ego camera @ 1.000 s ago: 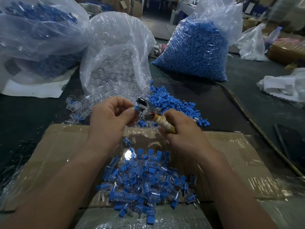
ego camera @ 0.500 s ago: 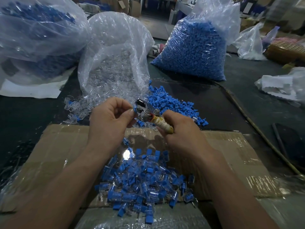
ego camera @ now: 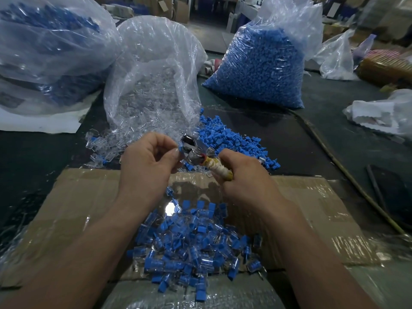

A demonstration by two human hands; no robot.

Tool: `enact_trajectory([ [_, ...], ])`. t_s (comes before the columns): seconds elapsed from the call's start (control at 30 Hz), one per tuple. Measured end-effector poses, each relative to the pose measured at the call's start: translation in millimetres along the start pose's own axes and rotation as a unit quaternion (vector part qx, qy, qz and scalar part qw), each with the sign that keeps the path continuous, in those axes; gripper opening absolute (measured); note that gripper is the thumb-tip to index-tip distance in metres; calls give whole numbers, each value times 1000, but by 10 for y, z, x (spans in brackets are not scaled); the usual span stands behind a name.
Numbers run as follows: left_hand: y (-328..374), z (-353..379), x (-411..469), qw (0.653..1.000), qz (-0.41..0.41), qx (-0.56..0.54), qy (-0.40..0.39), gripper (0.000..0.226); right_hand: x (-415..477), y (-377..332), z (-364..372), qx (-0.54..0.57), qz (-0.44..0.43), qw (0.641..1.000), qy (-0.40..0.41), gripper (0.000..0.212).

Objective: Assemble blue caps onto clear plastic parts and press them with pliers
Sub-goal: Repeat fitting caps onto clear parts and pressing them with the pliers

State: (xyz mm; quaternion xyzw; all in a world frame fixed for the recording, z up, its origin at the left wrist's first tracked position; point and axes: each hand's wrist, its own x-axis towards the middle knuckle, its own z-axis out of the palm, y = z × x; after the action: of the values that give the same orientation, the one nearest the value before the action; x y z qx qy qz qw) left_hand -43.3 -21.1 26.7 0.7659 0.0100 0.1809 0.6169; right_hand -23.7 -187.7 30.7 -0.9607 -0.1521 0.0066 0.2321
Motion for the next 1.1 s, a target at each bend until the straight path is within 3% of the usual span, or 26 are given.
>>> enact_trajectory([
  [0.43, 13, 7, -8, 1000, 8, -22, 5, 28, -12, -12, 6, -32, -16, 999, 33, 34],
  [0.8, -19, 1, 7, 1000, 5, -17, 14, 28, 8, -1, 56, 1, -26, 999, 38, 23],
  [1.1, -20, -1, 6, 1000, -7, -19, 17, 27, 15, 9, 46, 15, -23, 999, 31, 25],
])
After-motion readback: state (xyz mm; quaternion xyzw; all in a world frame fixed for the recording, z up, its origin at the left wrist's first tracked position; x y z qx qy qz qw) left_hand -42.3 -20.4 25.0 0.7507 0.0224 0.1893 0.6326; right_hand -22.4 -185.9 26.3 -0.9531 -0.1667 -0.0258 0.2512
